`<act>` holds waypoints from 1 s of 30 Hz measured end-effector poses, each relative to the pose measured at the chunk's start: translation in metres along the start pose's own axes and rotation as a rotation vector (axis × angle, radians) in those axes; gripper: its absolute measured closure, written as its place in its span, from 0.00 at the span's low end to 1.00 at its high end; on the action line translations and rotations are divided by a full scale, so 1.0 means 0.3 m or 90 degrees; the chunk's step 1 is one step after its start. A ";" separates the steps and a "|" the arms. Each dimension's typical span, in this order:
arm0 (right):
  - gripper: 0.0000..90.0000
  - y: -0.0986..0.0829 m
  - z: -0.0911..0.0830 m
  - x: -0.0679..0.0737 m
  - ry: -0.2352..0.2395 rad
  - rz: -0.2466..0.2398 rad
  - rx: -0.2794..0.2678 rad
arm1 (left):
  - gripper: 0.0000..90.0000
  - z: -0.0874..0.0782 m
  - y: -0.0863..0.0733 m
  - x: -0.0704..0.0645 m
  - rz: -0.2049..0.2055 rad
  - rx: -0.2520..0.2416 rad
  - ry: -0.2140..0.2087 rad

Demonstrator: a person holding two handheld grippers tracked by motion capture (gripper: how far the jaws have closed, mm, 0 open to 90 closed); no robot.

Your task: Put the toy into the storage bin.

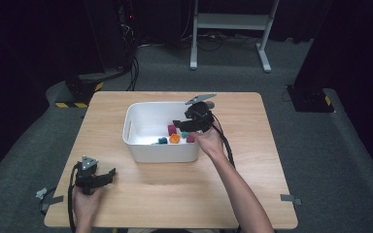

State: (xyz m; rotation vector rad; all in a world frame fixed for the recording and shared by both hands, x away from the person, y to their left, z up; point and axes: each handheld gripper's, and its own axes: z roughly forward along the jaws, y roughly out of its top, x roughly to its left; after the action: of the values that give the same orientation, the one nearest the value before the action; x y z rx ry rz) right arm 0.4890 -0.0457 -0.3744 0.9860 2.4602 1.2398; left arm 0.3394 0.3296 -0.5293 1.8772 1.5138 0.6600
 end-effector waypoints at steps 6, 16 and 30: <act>0.43 -0.002 -0.021 -0.011 -0.004 0.001 -0.009 | 0.21 0.000 0.000 0.000 0.000 0.000 0.000; 0.43 -0.010 -0.082 -0.021 0.002 0.006 -0.043 | 0.21 0.000 0.000 0.000 0.000 0.000 0.000; 0.43 -0.044 -0.168 -0.036 -0.002 0.015 -0.078 | 0.21 0.000 0.000 0.000 0.000 0.000 0.000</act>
State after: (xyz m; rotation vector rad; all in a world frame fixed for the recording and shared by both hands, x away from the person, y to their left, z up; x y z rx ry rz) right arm 0.4678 -0.0900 -0.3544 0.9853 2.3451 1.3777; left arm 0.3394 0.3295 -0.5293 1.8778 1.5136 0.6605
